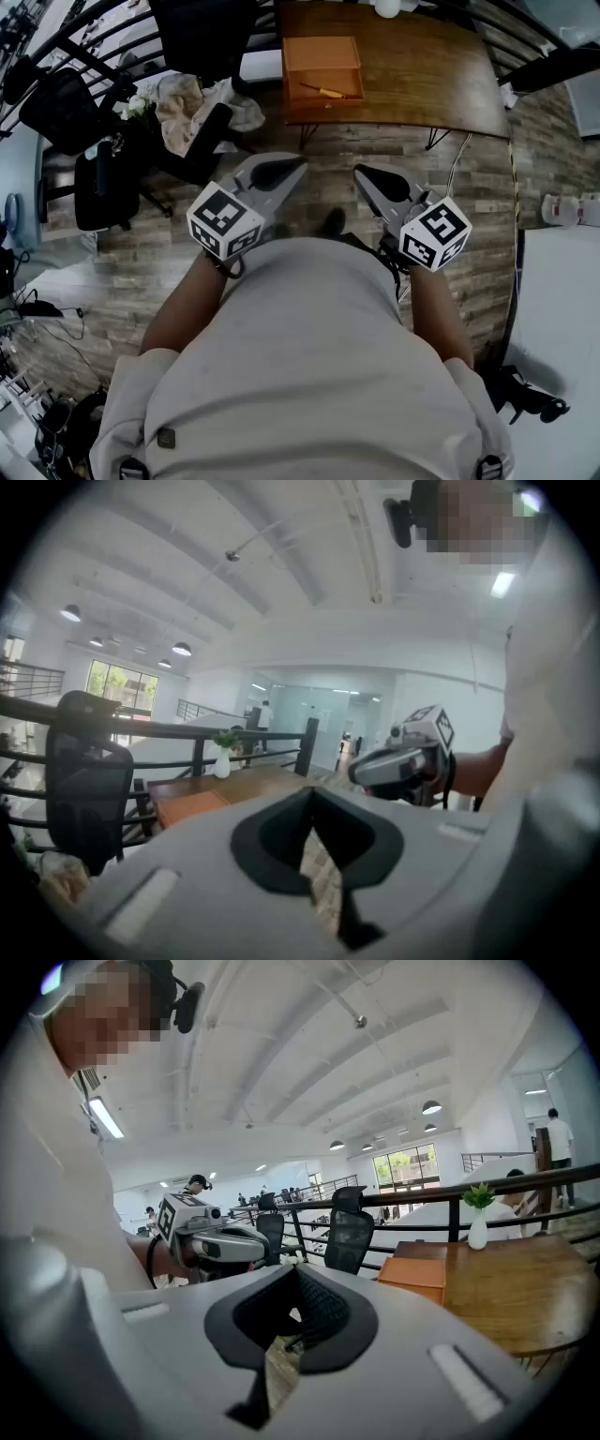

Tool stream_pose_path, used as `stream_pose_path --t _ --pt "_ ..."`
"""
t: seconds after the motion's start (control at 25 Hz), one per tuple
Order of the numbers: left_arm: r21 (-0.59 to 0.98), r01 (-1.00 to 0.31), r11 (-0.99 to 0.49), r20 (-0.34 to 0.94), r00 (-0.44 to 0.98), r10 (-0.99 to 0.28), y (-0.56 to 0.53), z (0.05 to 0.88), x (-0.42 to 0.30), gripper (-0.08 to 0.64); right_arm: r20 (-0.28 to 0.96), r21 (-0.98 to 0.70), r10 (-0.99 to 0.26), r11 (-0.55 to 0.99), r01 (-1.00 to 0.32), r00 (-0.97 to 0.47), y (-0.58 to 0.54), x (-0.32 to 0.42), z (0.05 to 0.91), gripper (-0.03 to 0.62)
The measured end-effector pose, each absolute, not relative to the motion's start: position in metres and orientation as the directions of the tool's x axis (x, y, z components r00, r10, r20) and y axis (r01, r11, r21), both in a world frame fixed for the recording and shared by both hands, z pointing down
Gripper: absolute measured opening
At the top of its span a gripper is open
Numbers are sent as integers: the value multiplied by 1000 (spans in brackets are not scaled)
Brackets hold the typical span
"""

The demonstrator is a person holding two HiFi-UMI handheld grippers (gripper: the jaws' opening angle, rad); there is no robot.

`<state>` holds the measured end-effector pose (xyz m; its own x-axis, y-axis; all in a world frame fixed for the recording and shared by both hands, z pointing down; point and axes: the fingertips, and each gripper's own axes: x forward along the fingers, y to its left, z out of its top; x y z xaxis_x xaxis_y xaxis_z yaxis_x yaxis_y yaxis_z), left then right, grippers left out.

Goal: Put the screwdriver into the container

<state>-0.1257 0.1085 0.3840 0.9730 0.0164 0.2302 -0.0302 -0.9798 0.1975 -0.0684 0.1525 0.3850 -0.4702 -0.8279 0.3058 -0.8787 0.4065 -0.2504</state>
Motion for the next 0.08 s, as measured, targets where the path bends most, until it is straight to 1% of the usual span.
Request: stream_pose_path --t 0.08 --pt "197 -25 -980 228 973 21 104 383 -136 3 303 -244 -831 406 -881 -467 149 -78 384 8"
